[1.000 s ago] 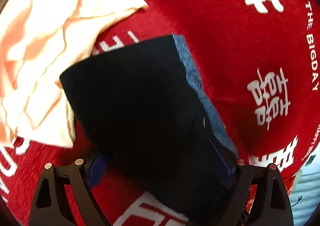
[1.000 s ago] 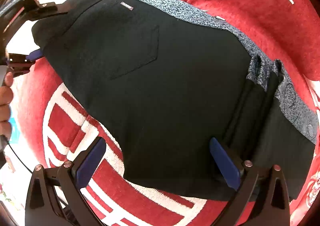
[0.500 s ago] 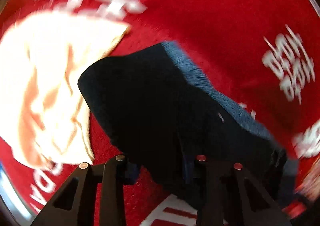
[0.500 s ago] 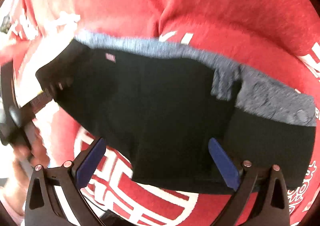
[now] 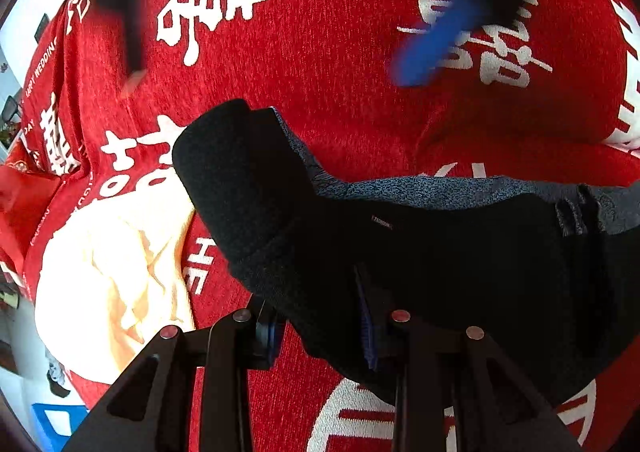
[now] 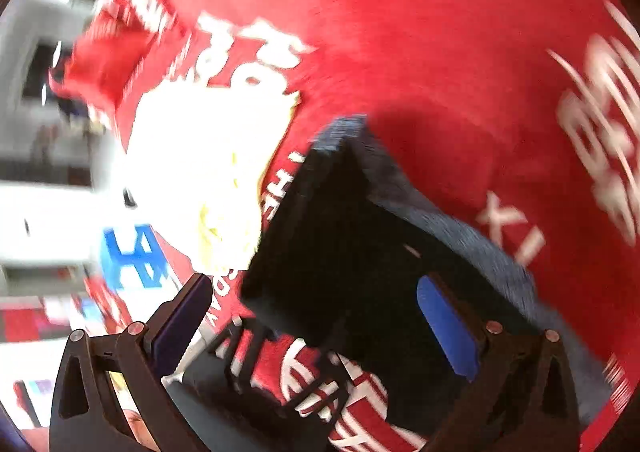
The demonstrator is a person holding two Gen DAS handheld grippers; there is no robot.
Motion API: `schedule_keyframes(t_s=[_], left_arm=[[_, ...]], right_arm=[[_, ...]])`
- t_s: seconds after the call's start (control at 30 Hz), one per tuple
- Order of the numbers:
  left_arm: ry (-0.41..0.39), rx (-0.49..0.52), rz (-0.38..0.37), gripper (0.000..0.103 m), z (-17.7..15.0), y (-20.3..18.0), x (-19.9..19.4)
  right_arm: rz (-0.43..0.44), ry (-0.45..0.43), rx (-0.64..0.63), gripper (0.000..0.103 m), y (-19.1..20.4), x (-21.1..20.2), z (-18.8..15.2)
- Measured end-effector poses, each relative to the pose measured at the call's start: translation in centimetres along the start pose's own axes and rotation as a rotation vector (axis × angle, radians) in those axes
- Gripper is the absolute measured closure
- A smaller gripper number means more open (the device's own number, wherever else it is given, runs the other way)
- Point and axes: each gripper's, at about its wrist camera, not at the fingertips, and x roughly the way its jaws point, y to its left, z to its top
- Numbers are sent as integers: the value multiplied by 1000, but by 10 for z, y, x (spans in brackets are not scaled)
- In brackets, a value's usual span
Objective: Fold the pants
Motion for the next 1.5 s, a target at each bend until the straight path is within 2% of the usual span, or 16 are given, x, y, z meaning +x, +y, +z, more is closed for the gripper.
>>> schedule_keyframes(t_s=[0.17,0.23,0.27,0.3,0.37,0.5,0.73,0.93,1.1,1.3,1.43,1.5], left_arm=[[-3,-6,7,71,-9,7,-7],[-5,-3,18,71,-13,7,-6],[-9,-3,16,71,-14,5,-9],[-10,-1,11,71,-14,5,-10],[-11,7,-2,71,-15,2,-13],[-55,53,-12,71,-13,-9,-34],[-140,120,-83,71,6,-49,-87],[-186,185,-195,71,20,-108,-140],[-170,275,-291,71,15,-173,-169],[-150,409,-363,71,1,-257,-175],[-104,485,-376,71,-19,-303,-160],[-58,525,-363,71,-34,-326,-148]], right_arm=[[-106,176,-82,1,29,51,20],[-122,214,-66,11,22,59,20],[-126,233,-55,35,18,64,20],[-96,269,-22,74,10,69,18],[-55,259,24,83,-2,64,14],[-25,159,14,85,-10,36,-3],[90,-44,58,85,-50,-48,-52],[212,-228,148,85,-111,-119,-129],[266,-344,254,85,-168,-159,-205],[330,-440,429,85,-247,-174,-296],[350,-453,539,84,-299,-152,-341],[356,-441,578,84,-314,-135,-351]])
